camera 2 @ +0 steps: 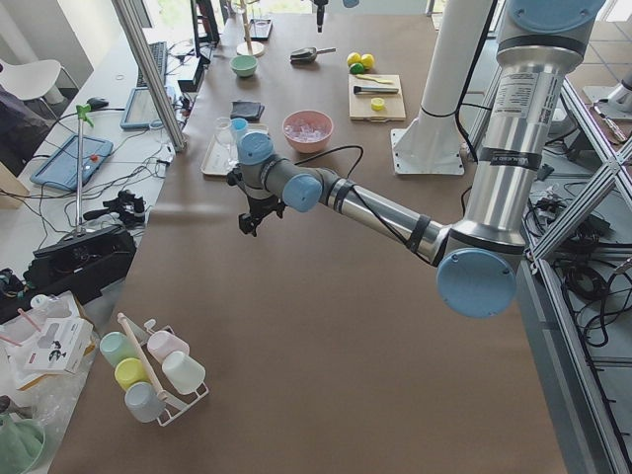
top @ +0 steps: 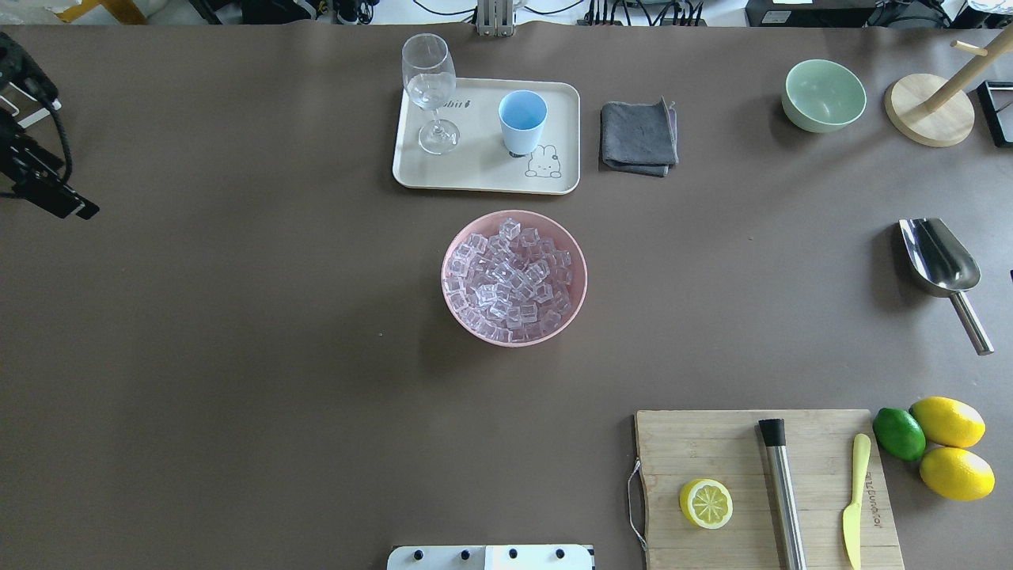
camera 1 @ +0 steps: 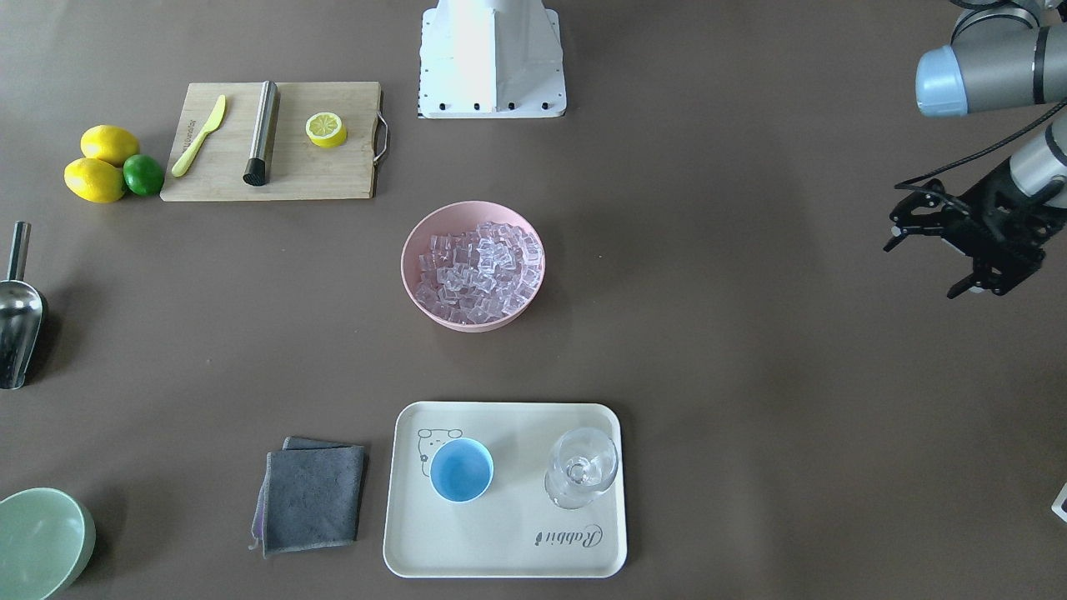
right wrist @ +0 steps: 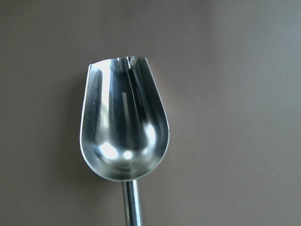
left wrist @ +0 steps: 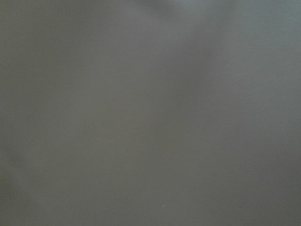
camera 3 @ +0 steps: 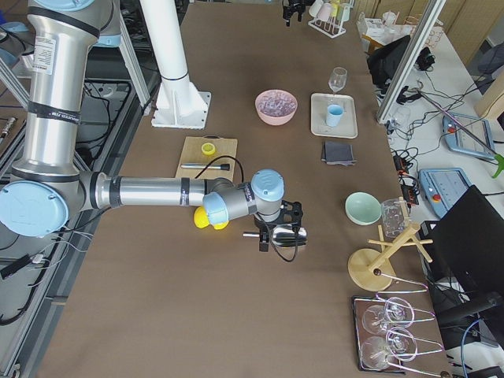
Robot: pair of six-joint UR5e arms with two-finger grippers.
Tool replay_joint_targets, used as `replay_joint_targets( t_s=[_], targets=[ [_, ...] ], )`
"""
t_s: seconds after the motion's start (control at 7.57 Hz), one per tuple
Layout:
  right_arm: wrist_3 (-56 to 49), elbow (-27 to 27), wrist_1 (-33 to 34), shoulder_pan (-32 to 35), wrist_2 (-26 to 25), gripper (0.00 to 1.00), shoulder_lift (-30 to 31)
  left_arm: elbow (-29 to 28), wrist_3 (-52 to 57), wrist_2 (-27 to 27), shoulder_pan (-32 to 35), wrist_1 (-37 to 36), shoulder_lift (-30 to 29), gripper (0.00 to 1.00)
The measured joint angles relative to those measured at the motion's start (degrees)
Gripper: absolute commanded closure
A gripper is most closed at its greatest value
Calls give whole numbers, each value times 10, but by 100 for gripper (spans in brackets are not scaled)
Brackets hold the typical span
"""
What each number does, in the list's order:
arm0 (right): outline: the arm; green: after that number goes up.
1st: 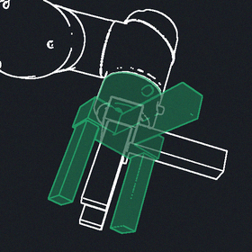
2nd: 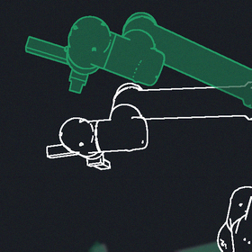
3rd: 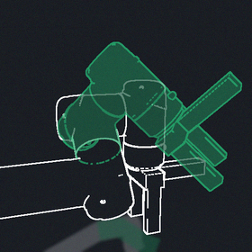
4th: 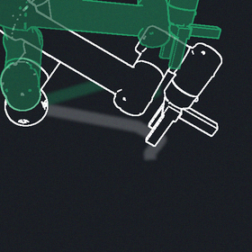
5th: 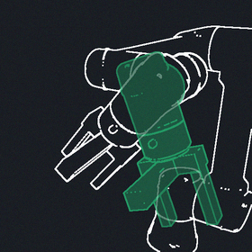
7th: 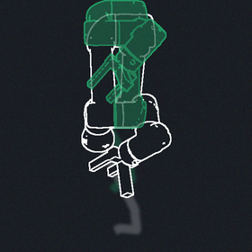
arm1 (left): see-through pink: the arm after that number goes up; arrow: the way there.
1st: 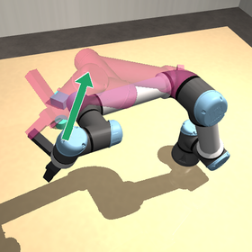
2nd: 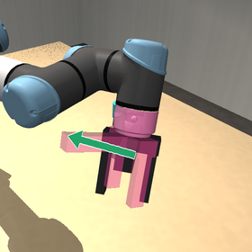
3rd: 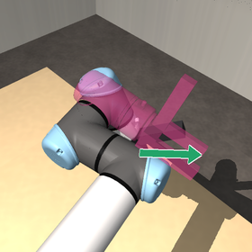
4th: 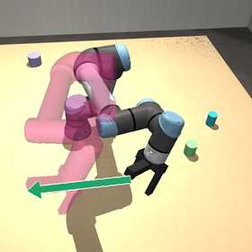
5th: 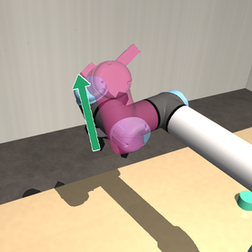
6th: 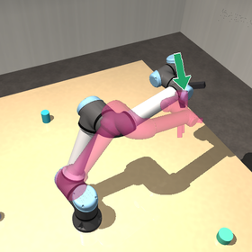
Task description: Put ice in cup with scoop
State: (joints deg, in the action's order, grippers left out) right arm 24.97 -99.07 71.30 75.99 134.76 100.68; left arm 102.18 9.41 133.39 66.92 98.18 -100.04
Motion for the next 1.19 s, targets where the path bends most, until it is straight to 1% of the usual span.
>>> replay_joint_targets(
  t_s=[0.13, 0.26, 0.4, 0.53, 0.66, 0.79, 1.06, 1.19],
  targets=[
    [59, 1, -61, -23, -21, 0, 16, 10, 0, -6, -50, 14, -12, 1],
    [128, 5, -132, -57, -52, 0, 32, 18, 0, -24, -97, 55, -19, 1],
    [178, 16, -192, -91, -80, 1, 41, 19, -1, -53, -145, 95, -22, 1],
    [219, 28, -242, -122, -101, 3, 45, 18, -1, -94, -197, 123, -27, 1],
    [251, 35, -283, -155, -130, 9, 52, 17, 0, -144, -249, 142, -33, 1],
    [266, 37, -308, -178, -149, 13, 57, 13, 3, -169, -278, 151, -40, 1],
    [276, 39, -348, -205, -178, 29, 77, -6, 47, -187, -295, 178, -59, 1],
    [277, 40, -366, -212, -189, 44, 89, -31, 69, -189, -296, 224, -66, 1]
  ],
)
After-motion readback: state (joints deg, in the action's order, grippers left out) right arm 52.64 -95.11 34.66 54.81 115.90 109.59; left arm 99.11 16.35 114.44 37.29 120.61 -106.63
